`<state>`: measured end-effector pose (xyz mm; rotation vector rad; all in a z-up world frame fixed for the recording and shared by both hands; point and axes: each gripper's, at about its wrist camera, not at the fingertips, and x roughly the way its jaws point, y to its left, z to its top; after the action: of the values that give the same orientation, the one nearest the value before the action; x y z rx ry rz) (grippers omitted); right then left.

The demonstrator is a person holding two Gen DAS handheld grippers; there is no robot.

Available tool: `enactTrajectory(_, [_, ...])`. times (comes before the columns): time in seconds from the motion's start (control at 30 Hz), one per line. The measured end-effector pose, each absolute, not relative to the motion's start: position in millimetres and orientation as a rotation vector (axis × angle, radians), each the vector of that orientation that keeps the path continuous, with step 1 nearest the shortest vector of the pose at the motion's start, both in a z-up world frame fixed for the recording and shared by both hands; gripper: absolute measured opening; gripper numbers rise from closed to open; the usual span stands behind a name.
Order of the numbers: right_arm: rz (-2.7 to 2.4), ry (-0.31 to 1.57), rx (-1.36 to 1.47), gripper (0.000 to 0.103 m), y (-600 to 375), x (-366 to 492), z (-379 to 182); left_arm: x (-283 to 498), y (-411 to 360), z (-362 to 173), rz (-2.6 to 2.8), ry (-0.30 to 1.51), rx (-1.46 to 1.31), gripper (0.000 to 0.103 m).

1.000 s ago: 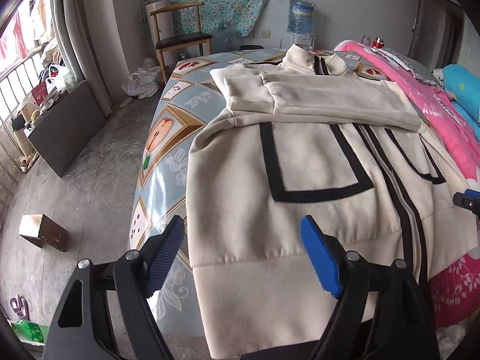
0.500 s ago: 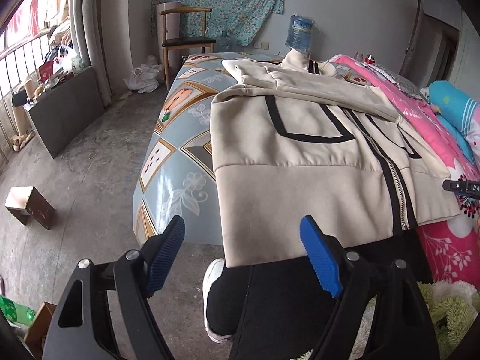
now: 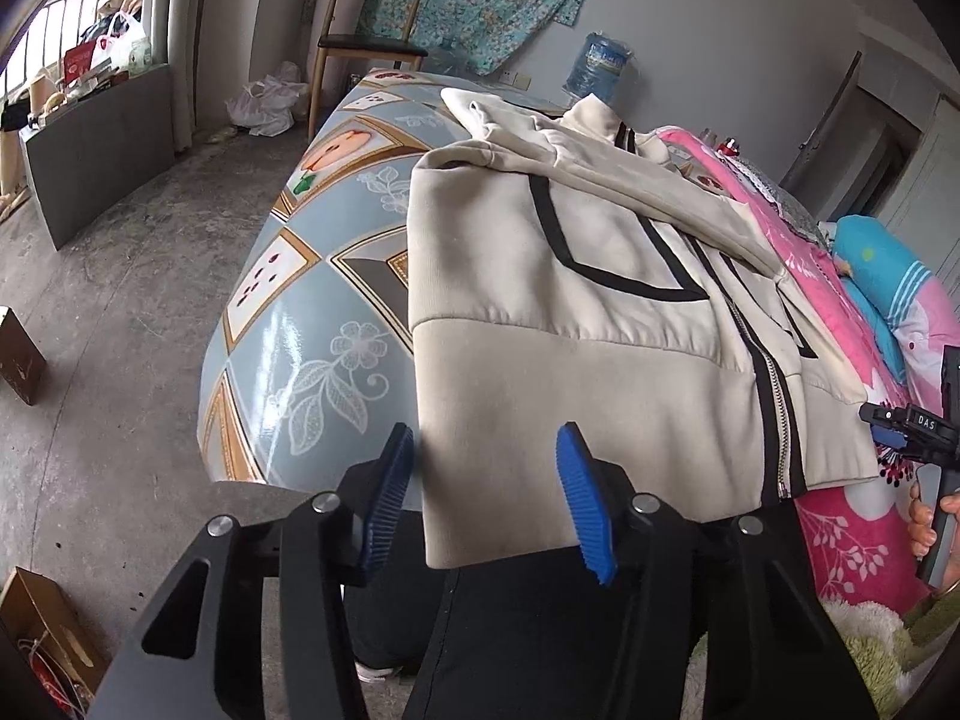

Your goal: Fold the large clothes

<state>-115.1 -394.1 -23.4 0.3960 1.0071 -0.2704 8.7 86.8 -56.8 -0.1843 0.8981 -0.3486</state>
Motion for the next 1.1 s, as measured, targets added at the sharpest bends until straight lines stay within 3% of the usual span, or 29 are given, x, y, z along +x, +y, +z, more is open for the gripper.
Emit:
enactTrajectory(0.33, [-0.245, 1.022, 0.442, 0.091, -394, -128, -24, 12, 94, -61, -0.415, 0.915, -0.285, 0.047])
enactTrajectory(0.5, [-0.233, 1.037, 0.466, 0.09, -384, -144, -29, 13, 99, -68, -0.414, 0.939, -0.313, 0.038])
enactTrajectory(0.77, [-0.244, 1.022, 0.509, 0.073, -388, -150, -27, 16, 100, -69, -0.392, 0.954, -0.304, 0.033])
enactTrajectory(0.83, [-0.245, 1.014, 0.508, 0.06, -388, -149, -23, 16, 97, -68, -0.378, 0.968, -0.286, 0.033])
enactTrajectory(1.03, [-0.257, 1.018, 0.506, 0.054, -389, -146, -26, 13, 84, -65, -0.324, 0.999, -0.193, 0.033])
enactTrajectory(1.1, [-0.258, 1.014, 0.494, 0.047, -388, -145, -26, 14, 84, -67, -0.314, 1.017, -0.194, 0.033])
